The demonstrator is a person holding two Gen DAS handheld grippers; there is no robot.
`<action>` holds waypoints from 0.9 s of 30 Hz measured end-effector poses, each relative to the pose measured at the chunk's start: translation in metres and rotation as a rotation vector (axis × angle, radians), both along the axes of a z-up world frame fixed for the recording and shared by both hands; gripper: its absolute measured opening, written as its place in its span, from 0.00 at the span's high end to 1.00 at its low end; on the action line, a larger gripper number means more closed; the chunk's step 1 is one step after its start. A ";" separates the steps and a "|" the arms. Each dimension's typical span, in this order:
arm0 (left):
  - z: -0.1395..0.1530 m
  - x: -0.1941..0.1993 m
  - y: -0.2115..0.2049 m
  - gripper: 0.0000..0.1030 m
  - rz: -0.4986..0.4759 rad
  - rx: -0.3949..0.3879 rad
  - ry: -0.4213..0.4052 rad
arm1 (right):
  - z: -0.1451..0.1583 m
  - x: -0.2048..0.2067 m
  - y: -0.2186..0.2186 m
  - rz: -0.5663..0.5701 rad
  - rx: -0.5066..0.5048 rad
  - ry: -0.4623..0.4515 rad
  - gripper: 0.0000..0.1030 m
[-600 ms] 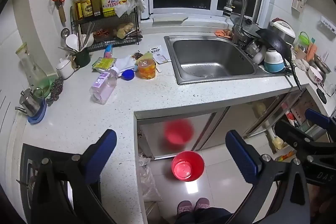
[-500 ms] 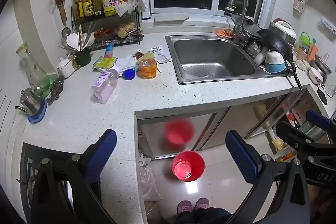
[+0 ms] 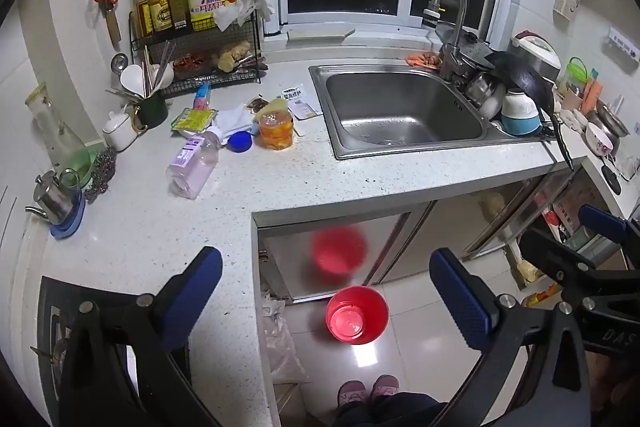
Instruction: Collect trash
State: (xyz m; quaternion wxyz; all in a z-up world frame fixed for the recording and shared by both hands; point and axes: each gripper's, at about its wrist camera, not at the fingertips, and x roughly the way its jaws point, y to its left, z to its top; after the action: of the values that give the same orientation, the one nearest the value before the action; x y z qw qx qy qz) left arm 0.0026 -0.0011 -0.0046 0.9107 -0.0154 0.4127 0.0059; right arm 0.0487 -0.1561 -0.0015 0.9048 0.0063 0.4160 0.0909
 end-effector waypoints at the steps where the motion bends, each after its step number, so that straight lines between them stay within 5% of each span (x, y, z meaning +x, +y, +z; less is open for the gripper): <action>1: 0.000 0.000 0.000 0.00 0.002 -0.001 -0.001 | -0.001 0.000 0.000 0.003 0.002 0.000 0.00; 27: 0.005 0.000 0.003 0.00 -0.007 -0.027 0.015 | -0.002 0.002 -0.001 0.001 -0.015 0.021 0.00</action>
State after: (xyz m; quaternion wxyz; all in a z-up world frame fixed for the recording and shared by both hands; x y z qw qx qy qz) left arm 0.0025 0.0017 0.0004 0.9074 -0.0263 0.4195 -0.0029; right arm 0.0505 -0.1568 -0.0040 0.9003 0.0001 0.4262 0.0881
